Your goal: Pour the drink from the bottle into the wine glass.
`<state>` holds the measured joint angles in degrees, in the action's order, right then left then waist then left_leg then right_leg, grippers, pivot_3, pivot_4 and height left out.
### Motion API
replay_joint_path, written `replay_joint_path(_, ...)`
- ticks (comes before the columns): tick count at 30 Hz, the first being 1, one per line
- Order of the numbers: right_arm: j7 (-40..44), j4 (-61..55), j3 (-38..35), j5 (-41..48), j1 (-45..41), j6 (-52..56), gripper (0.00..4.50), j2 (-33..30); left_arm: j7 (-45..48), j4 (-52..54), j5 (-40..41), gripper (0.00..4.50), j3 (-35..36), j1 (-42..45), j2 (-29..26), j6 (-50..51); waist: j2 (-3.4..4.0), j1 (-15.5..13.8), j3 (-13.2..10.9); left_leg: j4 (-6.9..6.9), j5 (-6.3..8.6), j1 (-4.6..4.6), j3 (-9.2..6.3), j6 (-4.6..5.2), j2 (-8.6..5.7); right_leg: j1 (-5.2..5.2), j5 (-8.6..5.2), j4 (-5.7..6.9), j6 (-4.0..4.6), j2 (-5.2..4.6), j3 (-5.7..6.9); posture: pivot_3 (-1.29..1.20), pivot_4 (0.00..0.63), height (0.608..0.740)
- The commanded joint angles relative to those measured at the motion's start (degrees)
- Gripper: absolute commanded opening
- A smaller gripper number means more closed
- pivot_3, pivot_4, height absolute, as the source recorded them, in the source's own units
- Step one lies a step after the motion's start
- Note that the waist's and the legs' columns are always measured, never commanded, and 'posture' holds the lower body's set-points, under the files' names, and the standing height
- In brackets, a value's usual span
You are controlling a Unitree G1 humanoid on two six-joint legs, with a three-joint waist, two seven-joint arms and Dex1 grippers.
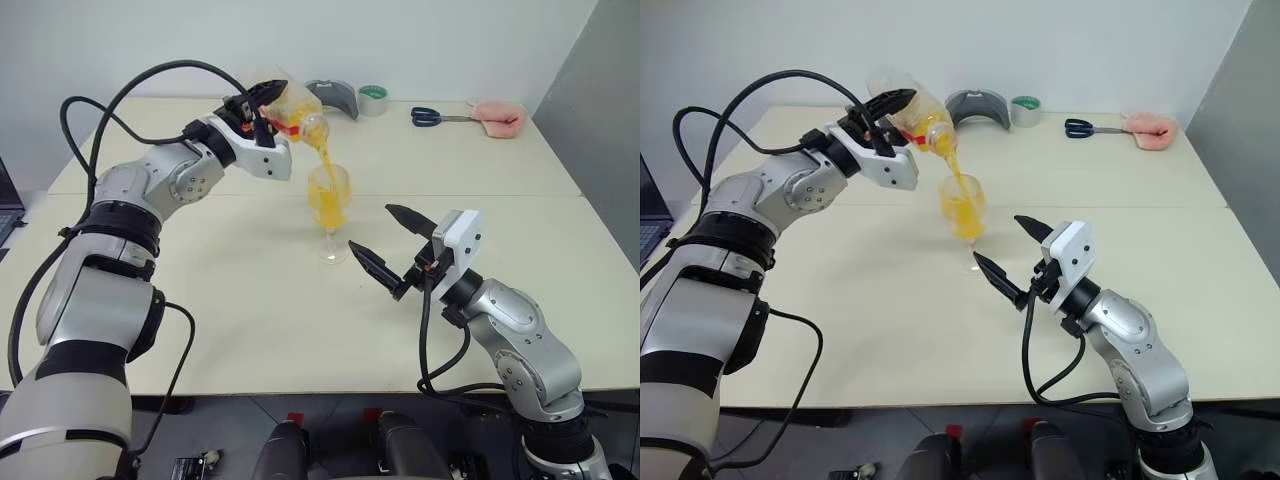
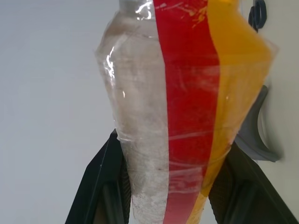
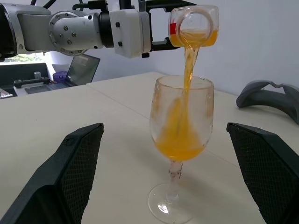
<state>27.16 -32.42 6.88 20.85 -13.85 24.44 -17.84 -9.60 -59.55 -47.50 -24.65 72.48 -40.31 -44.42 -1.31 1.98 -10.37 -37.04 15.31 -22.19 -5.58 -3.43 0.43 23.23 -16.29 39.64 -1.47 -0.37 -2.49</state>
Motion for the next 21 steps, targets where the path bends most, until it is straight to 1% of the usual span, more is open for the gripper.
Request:
replay_joint_path(1, 0.0, -2.5, -0.2, 0.3, 0.0, -0.7, 4.5, -0.1, -1.9, 0.3, 0.3, 1.72, 0.3, 2.5, -0.7, -0.3, 0.0, 0.0, 0.0, 0.0, 0.0, 0.0, 0.0, 0.0, 0.0, 0.0, 0.0, 0.0, 0.0, 0.0, 0.0, 0.0, 0.15, 0.74)
replay_joint_path(21, 0.0, -2.3, 0.2, 0.0, 0.1, -0.5, 4.5, -0.4, -2.8, 0.2, 0.2, 1.72, -0.5, 2.7, -1.2, -0.7, 0.0, 0.0, 0.0, 0.0, 0.0, 0.0, 0.0, 0.0, 0.0, 0.0, 0.0, 0.01, 0.0, -0.01, 0.0, 0.0, 0.15, 0.74)
